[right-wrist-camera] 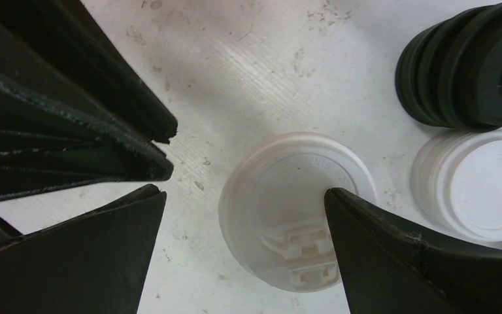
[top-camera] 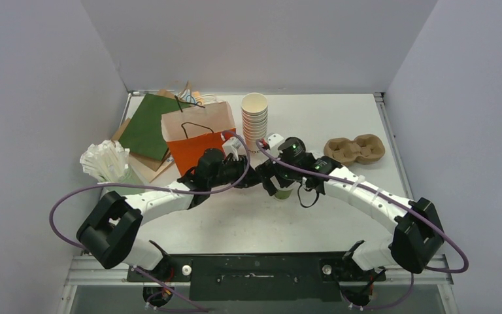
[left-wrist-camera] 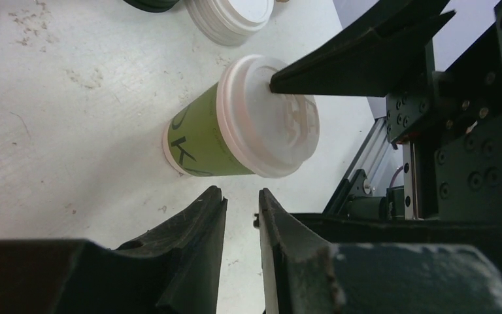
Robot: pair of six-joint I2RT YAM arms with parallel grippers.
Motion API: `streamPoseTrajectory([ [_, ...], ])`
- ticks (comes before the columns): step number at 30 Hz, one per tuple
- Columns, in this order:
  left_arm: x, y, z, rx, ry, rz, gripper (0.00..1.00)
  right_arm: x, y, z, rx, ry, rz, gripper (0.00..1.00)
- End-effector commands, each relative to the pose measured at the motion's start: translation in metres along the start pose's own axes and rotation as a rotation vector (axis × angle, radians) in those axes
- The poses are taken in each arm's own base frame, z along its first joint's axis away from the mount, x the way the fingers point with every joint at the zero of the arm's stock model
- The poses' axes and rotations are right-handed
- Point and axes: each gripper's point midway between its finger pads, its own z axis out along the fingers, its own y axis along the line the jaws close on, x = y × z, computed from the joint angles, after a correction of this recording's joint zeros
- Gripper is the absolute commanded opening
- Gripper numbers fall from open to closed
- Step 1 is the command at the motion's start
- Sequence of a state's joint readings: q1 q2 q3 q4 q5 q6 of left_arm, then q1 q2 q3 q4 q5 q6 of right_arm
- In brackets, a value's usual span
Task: Pack the takeout coffee
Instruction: Close the cup lid on the coffee cup.
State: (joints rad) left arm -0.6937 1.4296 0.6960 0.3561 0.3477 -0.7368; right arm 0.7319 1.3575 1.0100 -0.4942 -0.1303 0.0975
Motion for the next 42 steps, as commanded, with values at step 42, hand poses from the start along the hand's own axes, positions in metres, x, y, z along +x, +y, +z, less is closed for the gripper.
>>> streamPoseTrajectory([
  [42,0.009,-0.015,0.026,0.194,0.013,-0.112,0.18,-0.023,-0.039,-0.014,0.094,-0.004,0.074,0.88],
])
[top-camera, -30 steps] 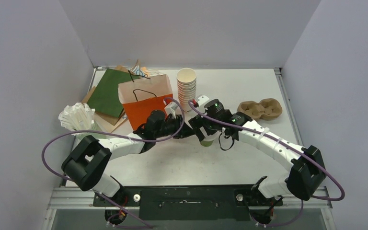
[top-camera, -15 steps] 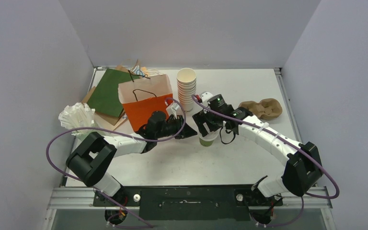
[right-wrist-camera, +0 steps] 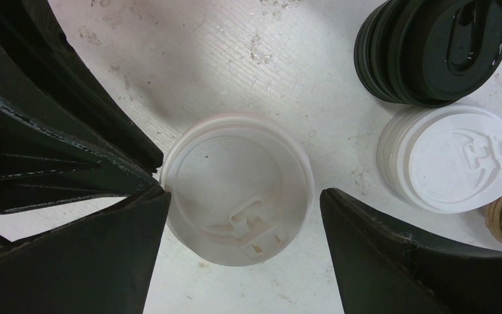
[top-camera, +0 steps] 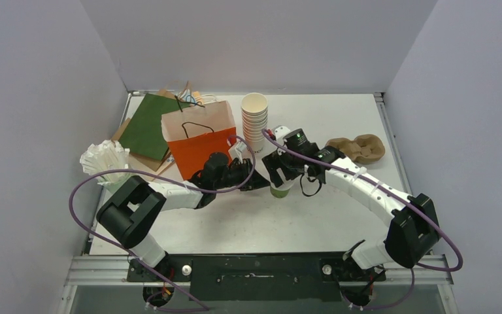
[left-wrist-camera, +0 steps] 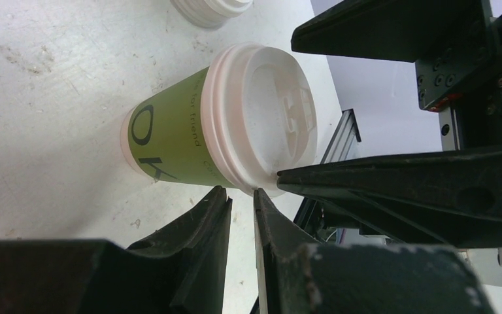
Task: Pack the takeout coffee
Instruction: Close the cup lid on the coffee cup.
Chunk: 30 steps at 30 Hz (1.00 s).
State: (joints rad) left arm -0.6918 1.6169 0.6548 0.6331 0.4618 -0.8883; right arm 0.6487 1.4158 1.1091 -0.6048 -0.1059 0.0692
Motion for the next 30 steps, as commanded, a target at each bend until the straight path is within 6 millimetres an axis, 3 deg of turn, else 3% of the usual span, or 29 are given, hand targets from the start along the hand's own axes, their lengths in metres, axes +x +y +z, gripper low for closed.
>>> streamPoseTrajectory([
  [1,-0.012,-0.022,0.002,0.091,-0.032,0.022,0.18,-0.018,-0.007,-0.010,0.015,-0.069,0.046,0.87],
  [14,-0.001,-0.024,0.004,0.099,-0.022,-0.001,0.23,-0.017,-0.021,-0.018,0.029,-0.092,0.125,0.87],
  [19,0.000,-0.023,0.006,0.097,-0.021,-0.008,0.22,-0.017,-0.020,-0.011,0.008,-0.093,0.143,0.77],
  [25,-0.003,-0.018,0.008,0.080,-0.025,-0.004,0.13,-0.015,-0.014,-0.008,-0.024,-0.092,0.150,0.60],
  [30,-0.011,-0.014,0.012,0.069,-0.029,0.008,0.08,-0.011,-0.011,-0.013,-0.037,-0.085,0.163,0.56],
])
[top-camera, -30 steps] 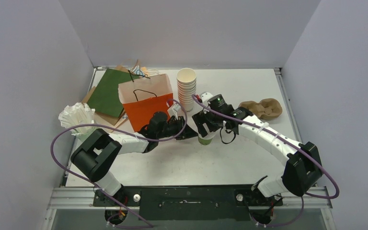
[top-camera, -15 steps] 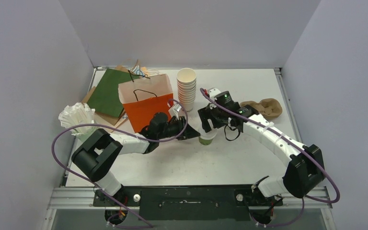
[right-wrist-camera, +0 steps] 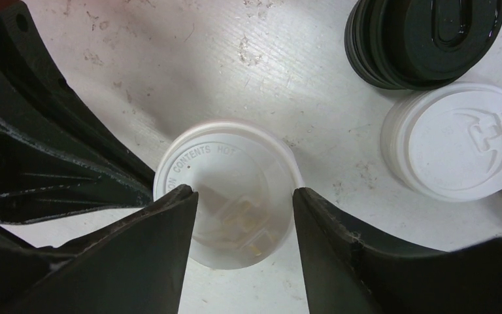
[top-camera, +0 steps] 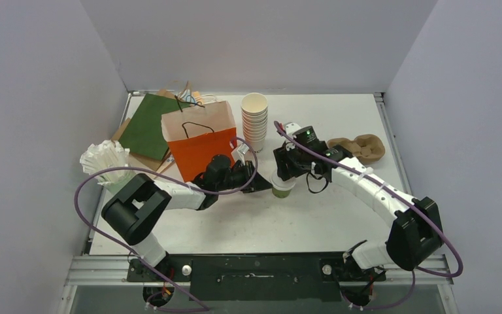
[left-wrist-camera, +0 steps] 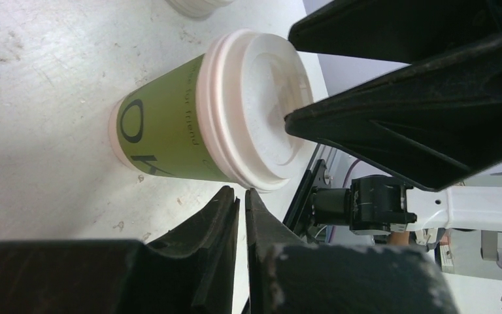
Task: Pack the takeout coffee
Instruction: Close the cup lid on the coffee cup.
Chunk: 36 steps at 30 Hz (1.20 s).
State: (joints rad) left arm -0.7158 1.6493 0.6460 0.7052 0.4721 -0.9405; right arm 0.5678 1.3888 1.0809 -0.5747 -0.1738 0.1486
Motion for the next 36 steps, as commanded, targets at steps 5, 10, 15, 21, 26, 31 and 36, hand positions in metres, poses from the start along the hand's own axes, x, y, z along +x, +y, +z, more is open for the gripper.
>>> streamPoseTrajectory([
  [5,-0.028,-0.003,0.010,0.019,-0.040,0.057,0.07,-0.004,0.008,-0.017,-0.042,-0.045,0.045,0.68],
  [10,-0.038,-0.003,0.015,0.018,-0.051,0.072,0.07,0.000,0.013,-0.025,-0.057,-0.040,0.089,0.72],
  [15,-0.050,-0.008,0.021,0.031,-0.066,0.084,0.07,0.008,0.009,-0.028,-0.024,-0.013,0.140,0.76],
  [21,-0.055,-0.012,0.022,0.029,-0.072,0.088,0.07,0.010,-0.004,-0.026,0.049,-0.003,0.166,0.80],
  [26,-0.054,-0.008,0.017,-0.012,-0.071,0.099,0.08,0.001,-0.009,-0.026,0.077,-0.014,0.173,0.83],
  [31,-0.054,-0.002,0.007,-0.076,-0.078,0.121,0.09,-0.009,-0.012,-0.029,0.082,-0.041,0.147,0.84],
  [36,-0.049,-0.005,-0.005,-0.082,-0.098,0.099,0.09,-0.014,-0.022,-0.023,0.102,-0.047,0.123,0.72],
])
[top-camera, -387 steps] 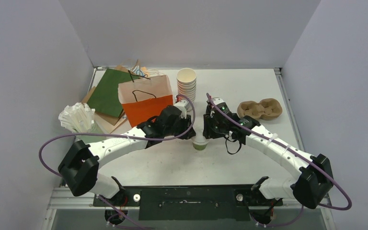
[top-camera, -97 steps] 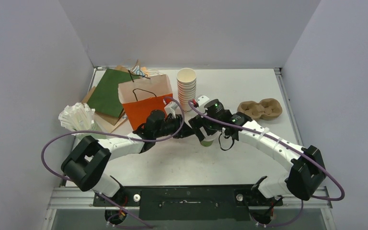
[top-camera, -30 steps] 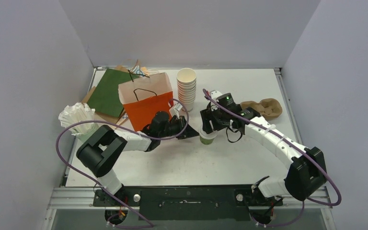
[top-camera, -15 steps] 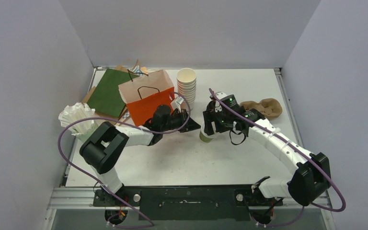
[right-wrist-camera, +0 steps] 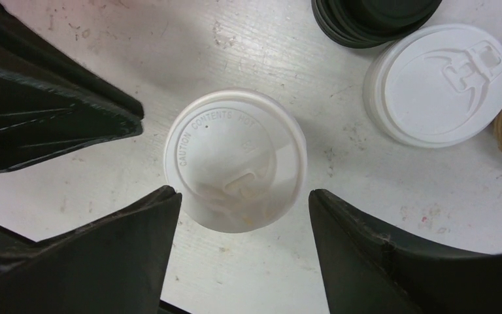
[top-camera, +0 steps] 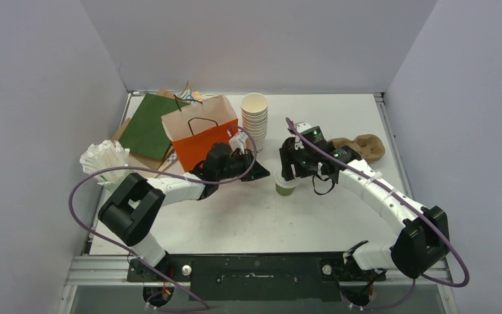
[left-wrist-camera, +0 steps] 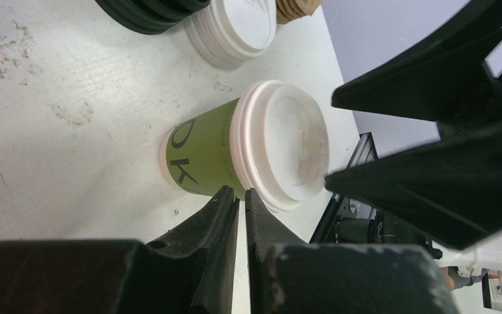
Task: Pack the takeout coffee
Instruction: Close the cup lid on the coffee cup.
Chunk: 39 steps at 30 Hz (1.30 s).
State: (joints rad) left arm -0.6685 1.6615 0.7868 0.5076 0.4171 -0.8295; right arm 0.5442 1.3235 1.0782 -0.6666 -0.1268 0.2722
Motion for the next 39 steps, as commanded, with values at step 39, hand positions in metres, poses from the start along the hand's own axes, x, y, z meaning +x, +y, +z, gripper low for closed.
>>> streamPoseTrajectory([
  [39,0.026,-0.039,0.009,0.183,-0.011,-0.094,0.22,-0.015,-0.013,0.033,-0.157,-0.045,0.061,0.46],
])
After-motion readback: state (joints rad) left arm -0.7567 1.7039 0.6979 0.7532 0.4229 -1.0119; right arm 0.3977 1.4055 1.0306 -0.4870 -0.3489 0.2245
